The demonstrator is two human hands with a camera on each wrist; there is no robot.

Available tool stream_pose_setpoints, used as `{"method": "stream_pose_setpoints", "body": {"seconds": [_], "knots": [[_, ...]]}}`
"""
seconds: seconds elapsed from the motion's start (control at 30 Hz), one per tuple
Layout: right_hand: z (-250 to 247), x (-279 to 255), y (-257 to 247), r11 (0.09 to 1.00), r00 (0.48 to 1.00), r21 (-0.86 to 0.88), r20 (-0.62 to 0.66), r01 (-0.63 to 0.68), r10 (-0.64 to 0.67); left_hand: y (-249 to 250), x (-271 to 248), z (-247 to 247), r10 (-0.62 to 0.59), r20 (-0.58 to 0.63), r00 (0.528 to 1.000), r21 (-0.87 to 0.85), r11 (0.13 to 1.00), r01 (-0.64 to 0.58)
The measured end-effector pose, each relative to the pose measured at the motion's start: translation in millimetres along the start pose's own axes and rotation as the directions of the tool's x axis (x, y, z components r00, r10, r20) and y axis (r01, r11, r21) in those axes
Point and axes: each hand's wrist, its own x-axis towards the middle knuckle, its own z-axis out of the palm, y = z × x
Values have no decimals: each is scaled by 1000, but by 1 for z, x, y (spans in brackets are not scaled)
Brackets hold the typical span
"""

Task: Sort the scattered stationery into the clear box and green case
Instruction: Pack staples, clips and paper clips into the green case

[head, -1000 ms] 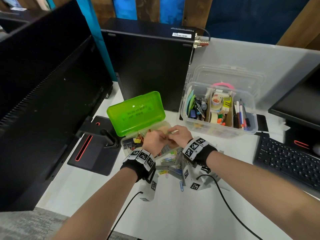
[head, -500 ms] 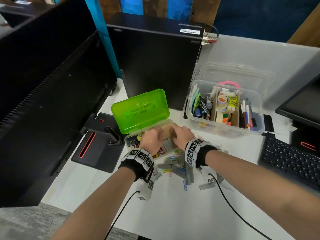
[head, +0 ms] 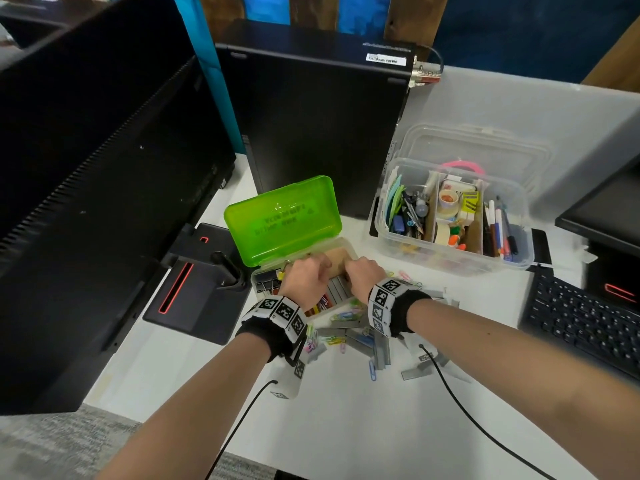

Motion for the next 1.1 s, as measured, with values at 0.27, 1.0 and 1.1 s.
{"method": "stream_pose_setpoints", "body": {"seconds": [0.27,1.0,1.1], "knots": [[5,0,7,964,996,250,6,-89,91,3,-1,-2,42,-9,999,25,999,-41],[61,-108,54,822,961,500,192,-272,201,82,-40,68,100,434,895,352,896,-271],[63,-108,54,840,959,465,174,-279,223,77,-39,73,60,452,890,259,946,-195]]}}
